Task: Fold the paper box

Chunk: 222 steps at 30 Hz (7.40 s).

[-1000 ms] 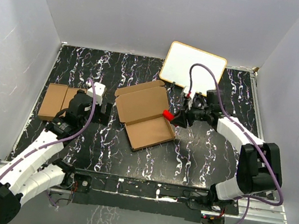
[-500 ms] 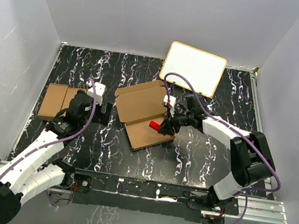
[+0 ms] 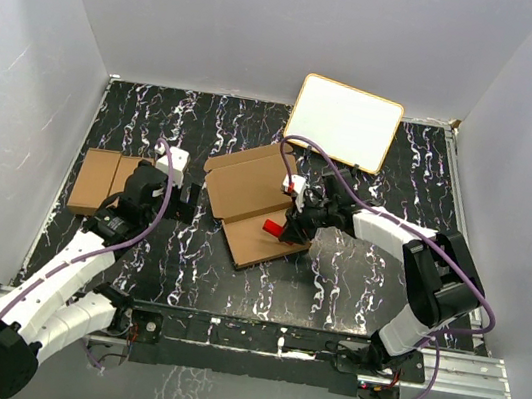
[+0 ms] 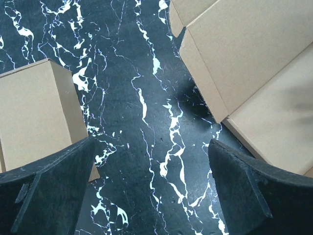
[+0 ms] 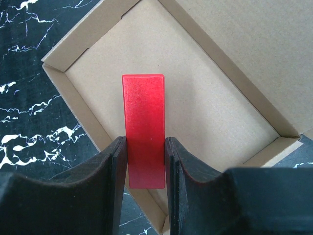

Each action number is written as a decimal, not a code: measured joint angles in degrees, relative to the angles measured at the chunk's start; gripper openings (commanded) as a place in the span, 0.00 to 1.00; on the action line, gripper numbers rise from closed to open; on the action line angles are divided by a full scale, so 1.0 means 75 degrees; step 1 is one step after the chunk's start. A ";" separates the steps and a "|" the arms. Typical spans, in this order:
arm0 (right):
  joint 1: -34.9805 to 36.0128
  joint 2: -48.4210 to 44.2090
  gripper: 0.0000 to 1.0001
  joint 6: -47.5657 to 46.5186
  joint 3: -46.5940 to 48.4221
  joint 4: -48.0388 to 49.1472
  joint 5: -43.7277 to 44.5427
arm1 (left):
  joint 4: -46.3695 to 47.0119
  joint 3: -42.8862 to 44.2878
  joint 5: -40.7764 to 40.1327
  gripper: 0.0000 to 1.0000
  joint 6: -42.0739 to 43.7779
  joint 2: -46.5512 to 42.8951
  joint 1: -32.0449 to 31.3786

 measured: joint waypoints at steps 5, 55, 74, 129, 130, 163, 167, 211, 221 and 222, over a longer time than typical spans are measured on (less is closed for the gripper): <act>0.0041 0.0000 0.08 0.0029 0.0000 0.0015 0.0087 | 0.0000 0.0000 0.0000 0.97 0.0000 0.0015 0.0000; -0.1606 0.0032 0.98 0.0938 0.0941 0.0073 -0.1139 | 0.1990 -0.0959 0.1218 0.97 -0.2780 -0.0615 0.0128; -0.2690 0.0632 0.92 0.1585 0.1399 -0.0452 -0.2588 | 0.4843 -0.0973 0.4351 0.65 -0.4762 0.3544 0.2142; -0.4153 -0.0201 0.78 -0.0181 0.1195 -0.1903 -0.3710 | 0.5184 0.0723 0.8306 0.00 -0.1883 0.4625 0.1279; -0.4124 -0.0114 0.77 -0.0184 0.1212 -0.1953 -0.3716 | 0.5184 0.0723 0.8329 0.00 -0.1862 0.4625 0.1256; -0.3485 0.0615 0.08 -0.1728 0.1920 -0.3748 -0.3529 | 0.4674 0.0822 0.8230 0.36 -0.1577 0.4526 0.1035; -0.3485 0.0615 0.08 -0.1886 0.1950 -0.3882 -0.3532 | 0.4389 0.0828 0.8215 0.34 -0.1466 0.4371 0.1099; -0.0659 -0.0227 0.07 0.3118 0.1821 0.1361 0.4342 | 0.5036 0.1294 0.0248 0.00 -0.2361 0.4677 -0.0737; -0.0277 -0.0583 0.09 0.4202 0.0618 0.2707 0.6172 | 0.5149 0.1582 -0.1827 0.00 -0.2655 0.5085 -0.1827; -0.0245 -0.0650 0.09 0.4243 0.0504 0.2804 0.6280 | 0.5187 0.1597 -0.2057 0.00 -0.2643 0.5132 -0.1932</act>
